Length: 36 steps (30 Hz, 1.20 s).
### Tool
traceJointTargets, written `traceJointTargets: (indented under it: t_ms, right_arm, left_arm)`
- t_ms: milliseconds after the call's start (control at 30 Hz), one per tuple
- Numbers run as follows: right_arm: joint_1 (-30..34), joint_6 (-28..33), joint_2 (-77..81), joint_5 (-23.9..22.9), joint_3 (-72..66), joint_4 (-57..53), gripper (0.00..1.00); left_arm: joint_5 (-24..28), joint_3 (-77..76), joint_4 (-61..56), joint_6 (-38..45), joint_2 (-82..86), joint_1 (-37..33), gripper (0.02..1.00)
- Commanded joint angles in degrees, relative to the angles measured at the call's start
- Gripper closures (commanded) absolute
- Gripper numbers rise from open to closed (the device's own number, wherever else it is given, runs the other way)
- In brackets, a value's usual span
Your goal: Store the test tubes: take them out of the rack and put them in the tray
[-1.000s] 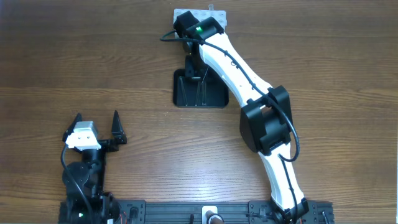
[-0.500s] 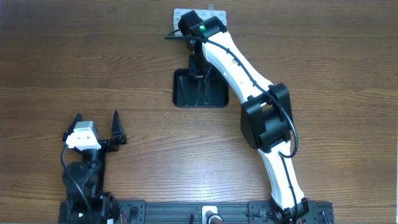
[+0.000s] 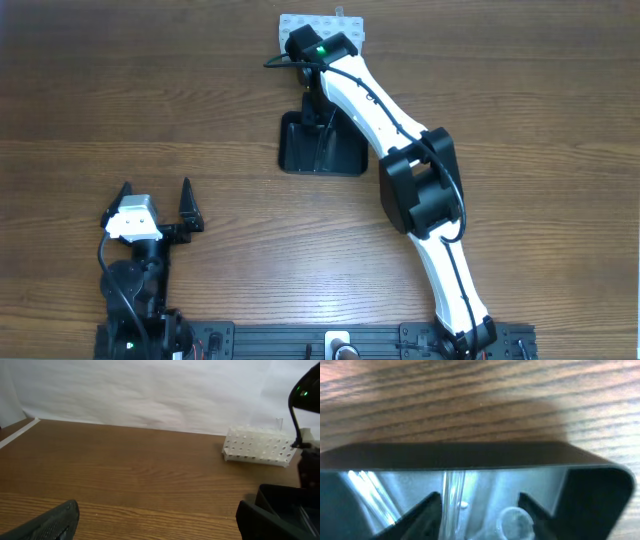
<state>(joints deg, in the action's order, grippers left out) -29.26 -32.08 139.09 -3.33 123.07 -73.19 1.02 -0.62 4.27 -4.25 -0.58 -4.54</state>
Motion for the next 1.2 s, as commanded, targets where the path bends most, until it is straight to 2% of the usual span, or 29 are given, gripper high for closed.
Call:
traceJointTargets:
  t_ms: [33, 300, 500, 667, 833, 900, 1033, 1200]
  right_arm:
    - [0.5, -0.5, 1.2, -0.1, 0.7, -0.4, 0.406]
    - [0.6, -0.4, -1.6, -0.2, 2.8, -2.3, 0.334]
    - [1.5, -0.4, -2.7, 0.0, 5.1, -4.0, 0.112]
    - [1.5, 2.3, -2.8, 0.5, 9.9, -9.1, 0.007]
    - [1.5, 6.2, -2.8, -0.3, 17.7, -12.7, 0.009]
    - [1.6, 6.4, -2.8, -3.5, 20.6, -12.2, 0.009]
    - [2.8, 8.5, -2.8, -10.5, 23.8, -6.7, 0.007]
    - [5.1, 13.5, -2.7, -11.8, 23.8, 4.2, 0.016]
  left_arm:
    - [-0.4, 0.3, 0.1, 0.6, 0.4, -0.3, 0.020]
    - [-0.4, 0.3, 0.1, 0.6, 0.4, -0.3, 0.020]
    - [-0.4, 0.3, 0.1, 0.6, 0.4, -0.3, 0.020]
    - [-0.4, 0.3, 0.1, 0.6, 0.4, -0.3, 0.020]
    - [-0.4, 0.3, 0.1, 0.6, 0.4, -0.3, 0.020]
    - [-0.4, 0.3, 0.1, 0.6, 0.4, -0.3, 0.020]
    - [-0.4, 0.3, 0.1, 0.6, 0.4, -0.3, 0.020]
    - [-0.4, 0.3, 0.1, 0.6, 0.4, -0.3, 0.020]
